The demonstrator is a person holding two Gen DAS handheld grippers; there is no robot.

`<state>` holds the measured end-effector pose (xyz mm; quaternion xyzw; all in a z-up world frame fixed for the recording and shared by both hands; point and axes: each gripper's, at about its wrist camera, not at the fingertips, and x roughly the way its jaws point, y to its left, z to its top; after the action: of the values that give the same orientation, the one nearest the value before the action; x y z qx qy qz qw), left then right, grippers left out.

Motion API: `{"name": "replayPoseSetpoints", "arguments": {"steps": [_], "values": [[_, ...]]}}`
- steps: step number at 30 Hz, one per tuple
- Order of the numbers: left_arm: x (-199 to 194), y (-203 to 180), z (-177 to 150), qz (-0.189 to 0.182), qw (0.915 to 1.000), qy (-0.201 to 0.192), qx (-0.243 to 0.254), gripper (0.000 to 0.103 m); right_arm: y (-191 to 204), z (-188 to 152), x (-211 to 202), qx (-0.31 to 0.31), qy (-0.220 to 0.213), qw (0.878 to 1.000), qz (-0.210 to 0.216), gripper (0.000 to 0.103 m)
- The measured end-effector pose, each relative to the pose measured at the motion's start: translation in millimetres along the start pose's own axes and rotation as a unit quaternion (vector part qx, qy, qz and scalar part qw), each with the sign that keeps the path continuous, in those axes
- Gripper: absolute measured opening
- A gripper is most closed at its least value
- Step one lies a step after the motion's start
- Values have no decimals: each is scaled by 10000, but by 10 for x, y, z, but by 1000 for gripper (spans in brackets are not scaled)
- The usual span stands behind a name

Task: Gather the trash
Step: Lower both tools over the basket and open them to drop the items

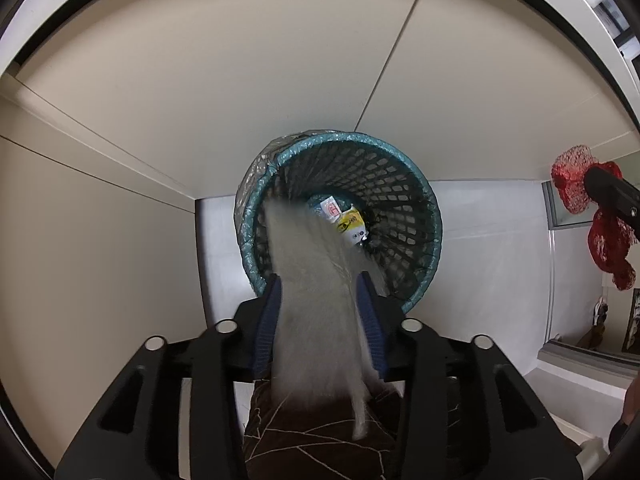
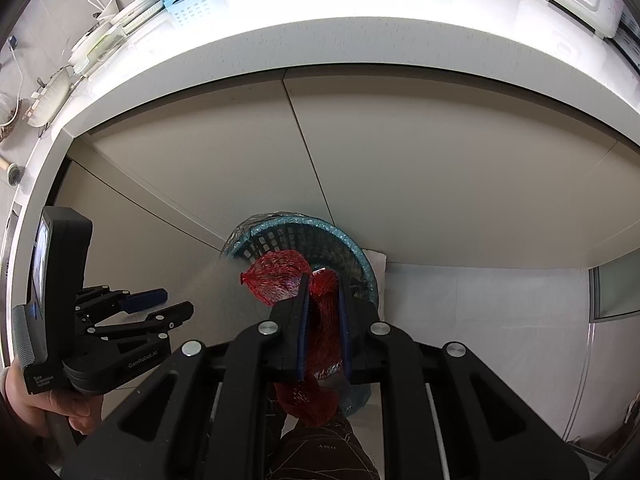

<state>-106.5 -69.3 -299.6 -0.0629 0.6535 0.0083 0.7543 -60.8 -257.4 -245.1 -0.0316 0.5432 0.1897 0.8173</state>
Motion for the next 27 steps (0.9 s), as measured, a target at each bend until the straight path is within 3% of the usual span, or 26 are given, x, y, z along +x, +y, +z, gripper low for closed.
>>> {"name": "replayPoseSetpoints", "arguments": {"steps": [8, 14, 20, 27], "values": [[-87, 123, -11, -3, 9997, -175, -190, 67, 36, 16, 34, -83, 57, 9999, 68, 12], [-254, 302, -8, 42, 9979, -540, -354, 87, 190, 6, 197, -271, 222, 9992, 180, 13], [-392, 494, -30, 22, 9948, -878, -515, 96, 350, -15, 444, -466, 427, 9977, 256, 13], [-364, 608, -28, 43, 9945, -871, -585, 97, 483, -3, 676, -612, 638, 9958, 228, 15]]}}
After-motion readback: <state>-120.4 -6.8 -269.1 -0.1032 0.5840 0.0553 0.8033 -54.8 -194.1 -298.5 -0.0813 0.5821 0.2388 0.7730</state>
